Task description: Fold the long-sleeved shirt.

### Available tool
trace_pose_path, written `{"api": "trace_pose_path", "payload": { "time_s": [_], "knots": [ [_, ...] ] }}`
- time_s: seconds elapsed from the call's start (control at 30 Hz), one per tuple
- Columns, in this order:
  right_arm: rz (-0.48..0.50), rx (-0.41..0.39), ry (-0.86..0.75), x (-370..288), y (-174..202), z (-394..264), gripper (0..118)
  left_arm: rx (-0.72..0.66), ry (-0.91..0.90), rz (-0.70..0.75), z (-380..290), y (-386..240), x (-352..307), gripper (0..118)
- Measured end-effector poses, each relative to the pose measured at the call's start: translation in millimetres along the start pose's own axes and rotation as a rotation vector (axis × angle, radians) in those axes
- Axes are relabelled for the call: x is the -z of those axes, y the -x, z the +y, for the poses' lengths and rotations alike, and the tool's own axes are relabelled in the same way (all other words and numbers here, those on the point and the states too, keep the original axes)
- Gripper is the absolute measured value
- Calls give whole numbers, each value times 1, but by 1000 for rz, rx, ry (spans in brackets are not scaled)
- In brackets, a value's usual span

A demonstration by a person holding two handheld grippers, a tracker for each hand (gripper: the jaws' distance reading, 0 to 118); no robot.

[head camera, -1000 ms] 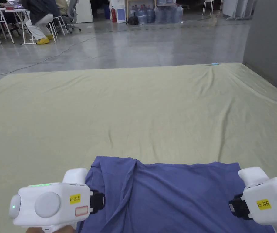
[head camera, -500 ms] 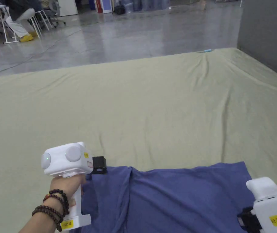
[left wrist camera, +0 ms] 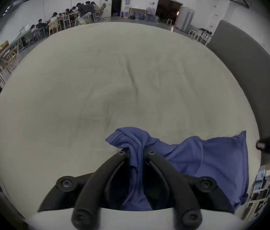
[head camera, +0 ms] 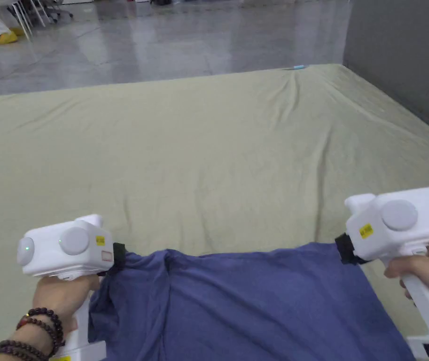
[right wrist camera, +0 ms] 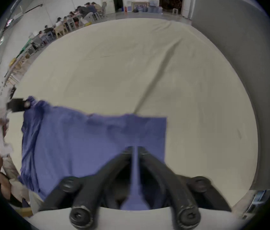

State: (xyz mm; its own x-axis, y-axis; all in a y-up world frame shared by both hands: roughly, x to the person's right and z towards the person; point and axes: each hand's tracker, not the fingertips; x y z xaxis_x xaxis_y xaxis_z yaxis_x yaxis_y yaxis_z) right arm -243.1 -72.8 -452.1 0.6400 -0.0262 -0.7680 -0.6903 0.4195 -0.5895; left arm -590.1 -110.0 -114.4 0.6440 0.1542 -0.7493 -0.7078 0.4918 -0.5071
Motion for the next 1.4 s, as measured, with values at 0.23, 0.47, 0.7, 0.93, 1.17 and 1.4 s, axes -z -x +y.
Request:
{"api": "trace_pose_path", "payload": {
  "time_s": [0.23,0.47,0.7,0.93,1.17,1.4],
  "knots": [
    [-87,80,194,67,-22,52,84,9,-7,-26,-5,11,-7,5],
    [-123,65,206,86,1,50,42,-12,-1,-33,-6,15,-4,5],
    [-124,4,191,73,15,47,0,-23,-2,-37,-11,7,-15,5],
    [16,17,-14,-32,7,18,0,-22,-99,-112,-31,16,-98,5],
    [98,-64,-103,-117,-6,-75,0,47,-134,-126,-120,17,-202,5],
    [106,-162,-9,-136,-16,-178,0,105,14,-98,-214,26,-222,5]
  ]
}}
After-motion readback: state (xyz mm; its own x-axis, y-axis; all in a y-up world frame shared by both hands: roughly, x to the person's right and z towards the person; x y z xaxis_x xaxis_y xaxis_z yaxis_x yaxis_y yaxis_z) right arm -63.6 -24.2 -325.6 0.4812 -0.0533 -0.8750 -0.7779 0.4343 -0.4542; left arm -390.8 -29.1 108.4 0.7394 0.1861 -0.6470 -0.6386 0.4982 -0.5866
